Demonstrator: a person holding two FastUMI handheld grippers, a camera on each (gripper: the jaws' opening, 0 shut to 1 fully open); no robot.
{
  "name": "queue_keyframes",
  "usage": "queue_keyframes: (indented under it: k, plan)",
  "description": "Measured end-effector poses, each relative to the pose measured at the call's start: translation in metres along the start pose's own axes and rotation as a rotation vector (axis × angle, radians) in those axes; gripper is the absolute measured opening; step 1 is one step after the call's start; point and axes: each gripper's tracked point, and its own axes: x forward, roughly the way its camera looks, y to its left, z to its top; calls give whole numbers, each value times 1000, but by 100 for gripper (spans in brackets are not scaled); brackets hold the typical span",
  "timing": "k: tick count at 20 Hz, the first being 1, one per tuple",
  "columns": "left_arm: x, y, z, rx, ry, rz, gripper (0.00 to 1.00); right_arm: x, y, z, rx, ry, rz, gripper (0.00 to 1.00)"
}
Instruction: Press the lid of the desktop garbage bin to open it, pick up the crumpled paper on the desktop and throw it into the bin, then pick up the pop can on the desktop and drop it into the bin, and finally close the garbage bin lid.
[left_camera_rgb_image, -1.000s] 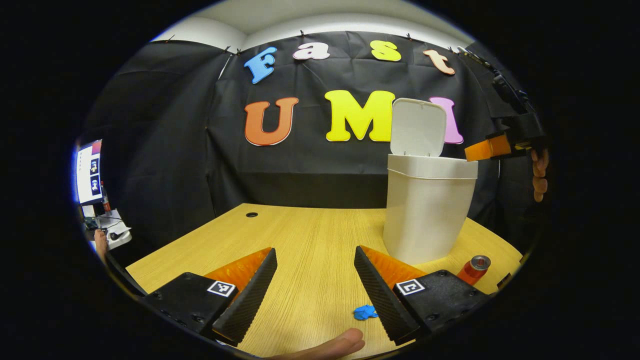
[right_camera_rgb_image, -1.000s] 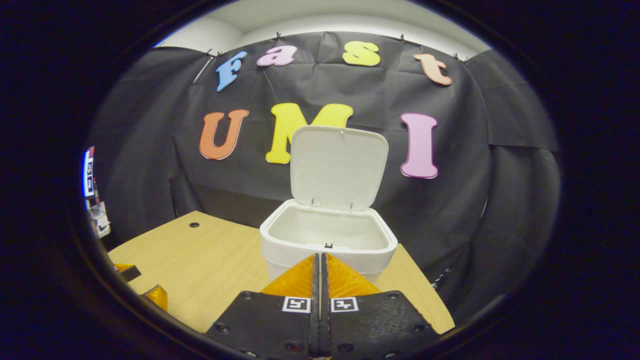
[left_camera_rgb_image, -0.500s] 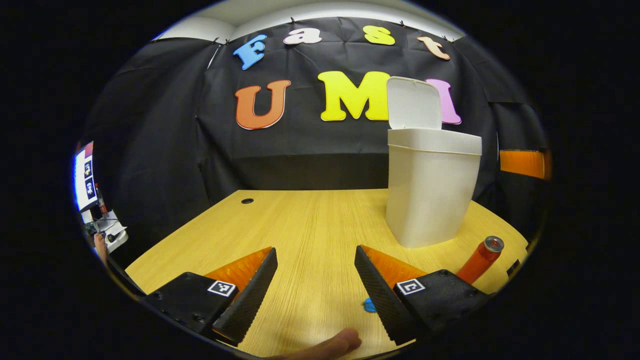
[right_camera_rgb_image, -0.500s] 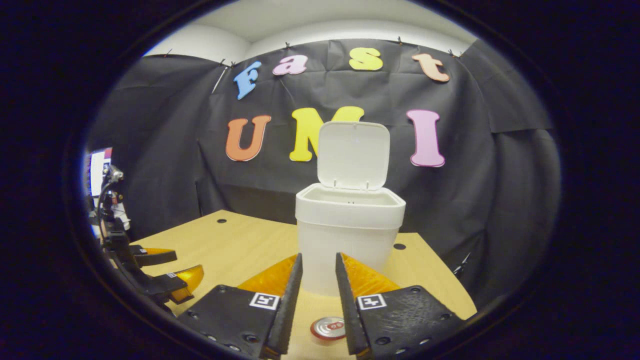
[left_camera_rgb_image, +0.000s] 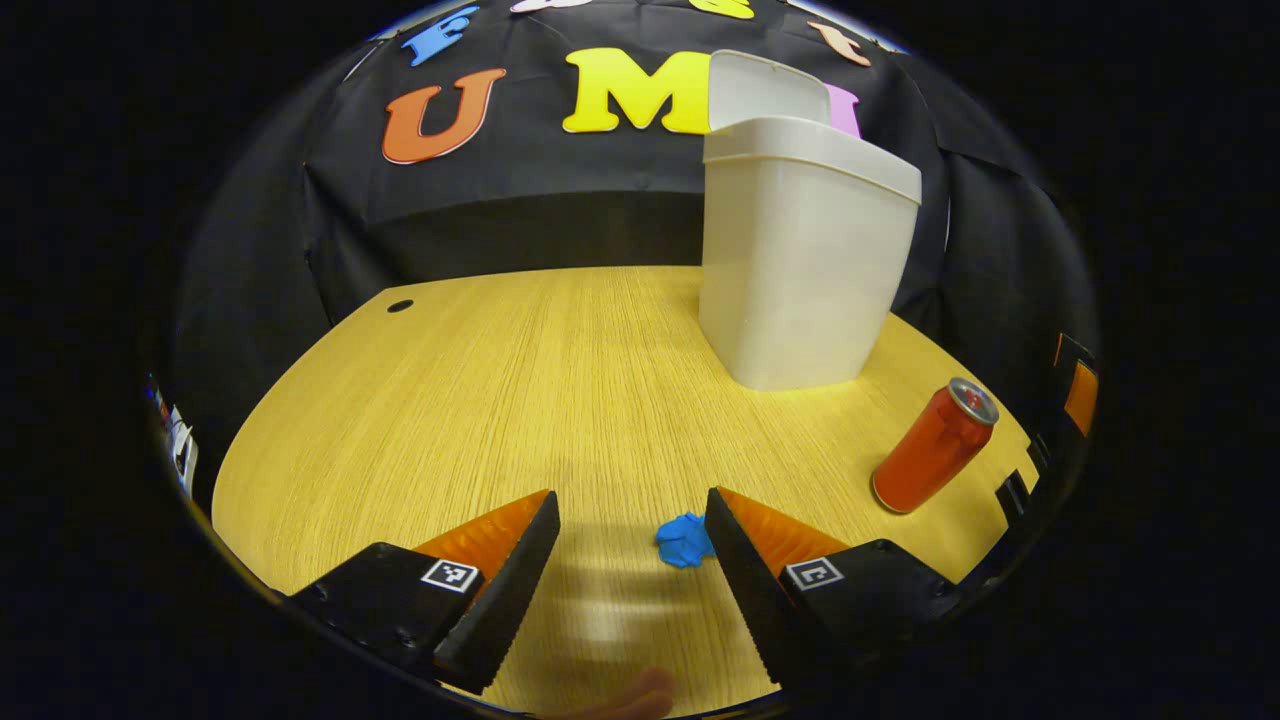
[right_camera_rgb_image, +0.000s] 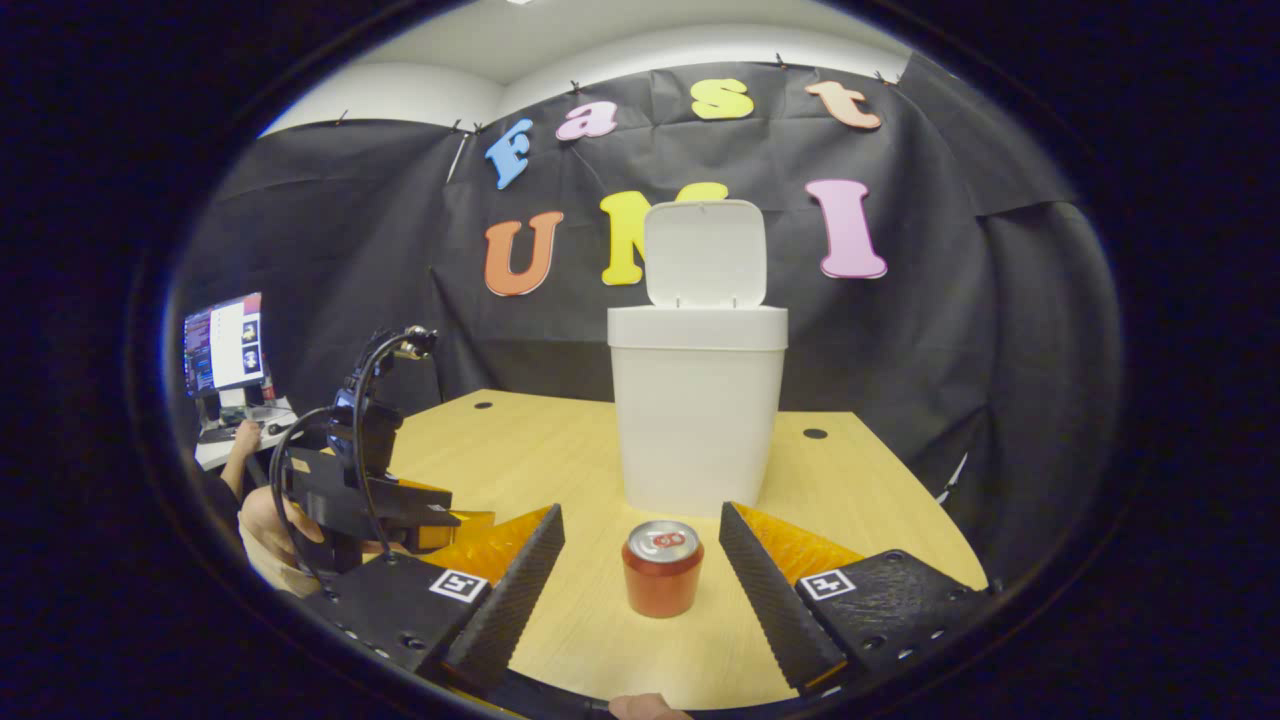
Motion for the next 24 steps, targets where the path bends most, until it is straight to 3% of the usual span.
queue_keyframes:
  k: [5,11,18,20,21,24]
  plan:
    - [11,-18,-16,16,68,-74,86,2,4,-55,-9,52,-33,96]
    - [21,-28,-28,-23,117,-118,70,17,7,-80,123,114,-63,96]
    - [21,-17,-25,-14,102,-92,46,29,0,-113,184,227,-95,96]
    - [19,-16,-22,-19,89,-86,48,30,0,-113,177,232,-98,96]
    - [18,-15,-19,-21,81,-86,42,31,-1,-112,174,232,-98,96]
    - [12,-15,-13,-22,62,-88,41,36,-3,-106,158,227,-112,96]
